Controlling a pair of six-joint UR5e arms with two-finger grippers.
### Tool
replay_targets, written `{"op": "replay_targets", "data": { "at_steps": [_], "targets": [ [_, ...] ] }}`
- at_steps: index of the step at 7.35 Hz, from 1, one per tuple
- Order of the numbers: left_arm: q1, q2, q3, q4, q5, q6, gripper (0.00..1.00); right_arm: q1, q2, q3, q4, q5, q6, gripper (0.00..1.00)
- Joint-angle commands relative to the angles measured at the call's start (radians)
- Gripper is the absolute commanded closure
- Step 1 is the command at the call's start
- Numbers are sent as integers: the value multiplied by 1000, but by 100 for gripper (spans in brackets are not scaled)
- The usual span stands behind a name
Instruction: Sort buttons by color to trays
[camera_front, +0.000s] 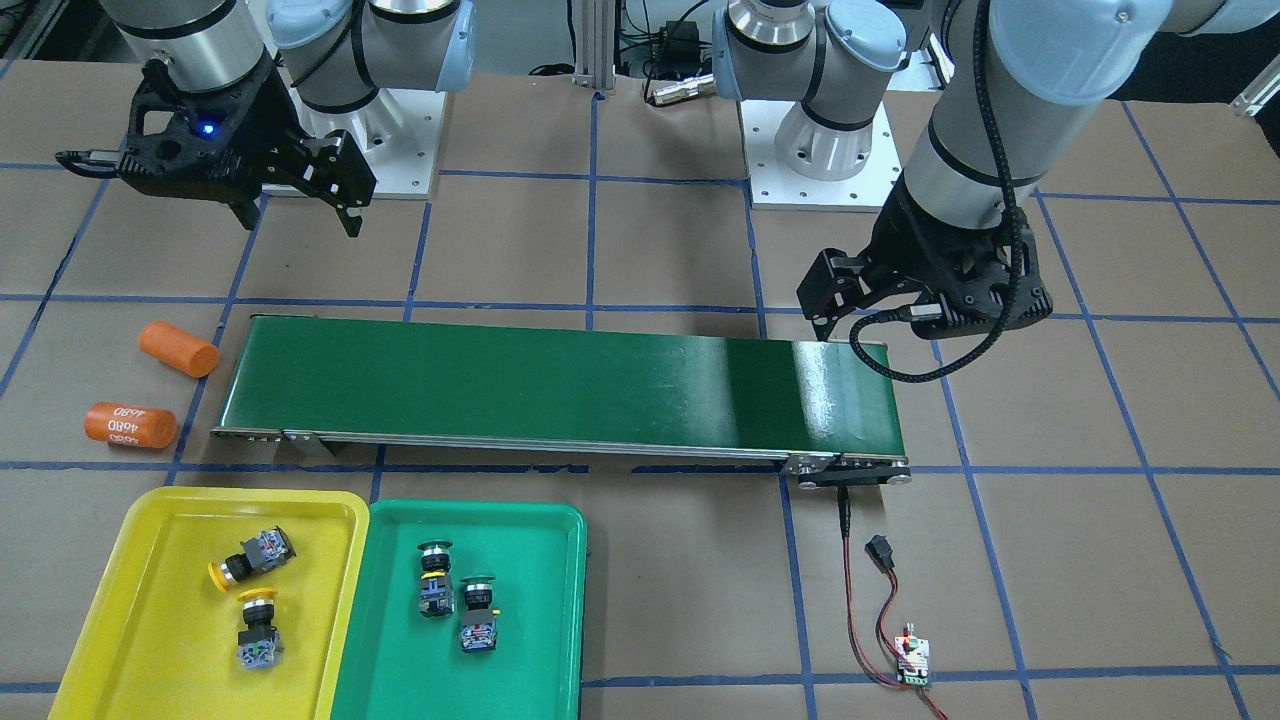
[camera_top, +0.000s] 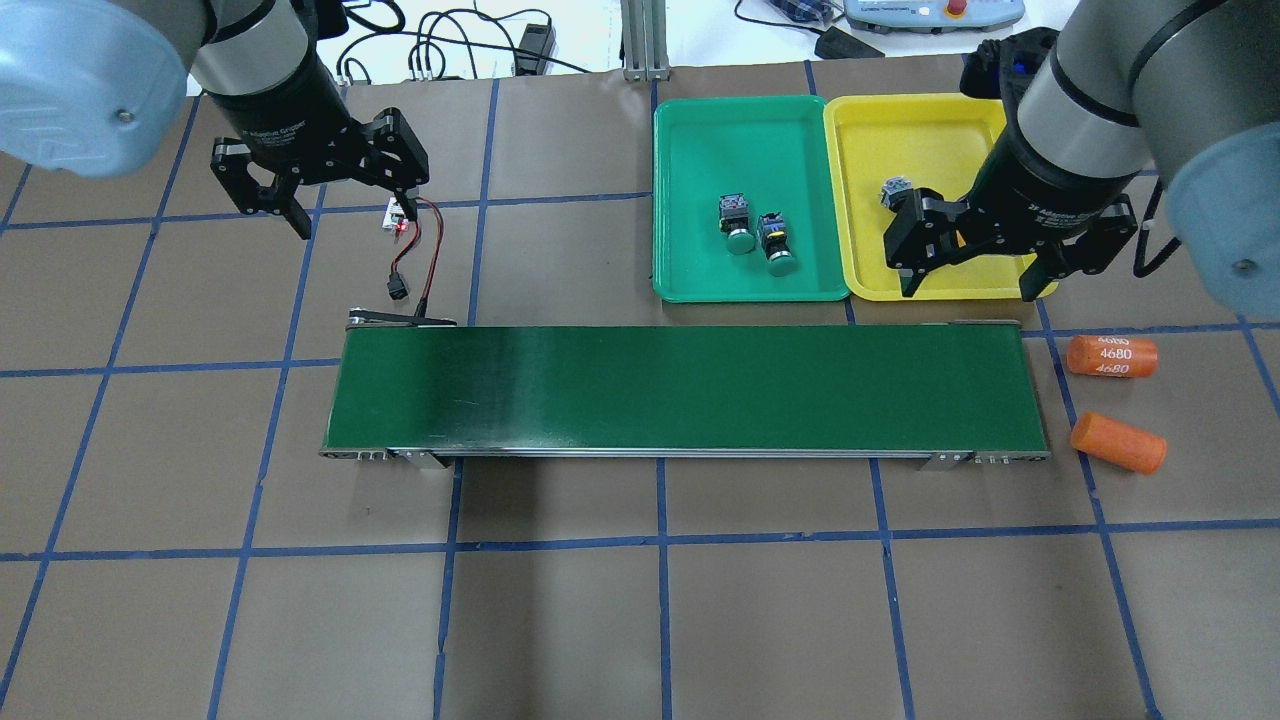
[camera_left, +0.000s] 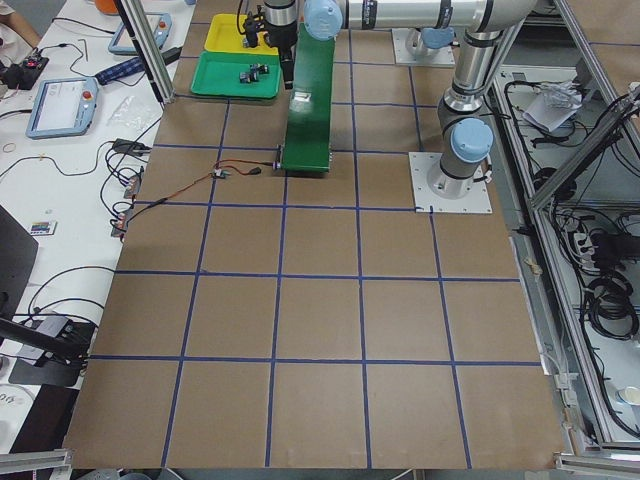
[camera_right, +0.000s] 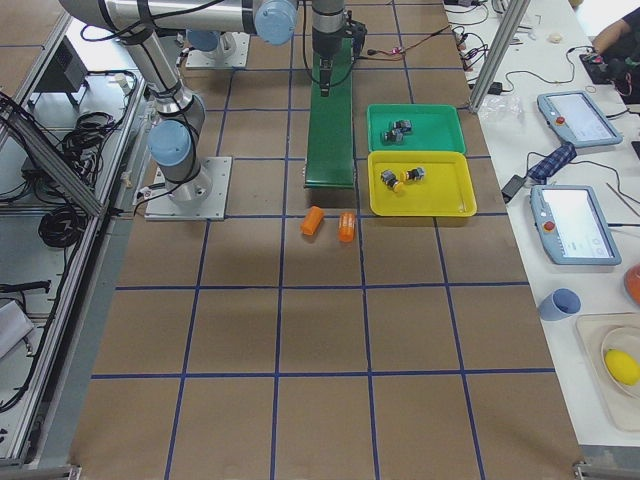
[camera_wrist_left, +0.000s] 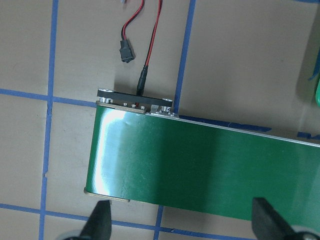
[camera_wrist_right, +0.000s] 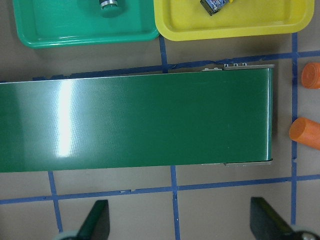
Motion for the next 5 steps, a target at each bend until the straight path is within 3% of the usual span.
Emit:
{"op": "replay_targets", "data": {
  "at_steps": [1, 5],
  "targets": [
    [-5, 3, -5, 1, -5, 7, 0, 0, 2, -1, -2, -4, -2, 0],
    [-24, 48, -5, -27, 12, 138, 0, 0, -1, -1, -2, -3, -2, 0]
  ]
}}
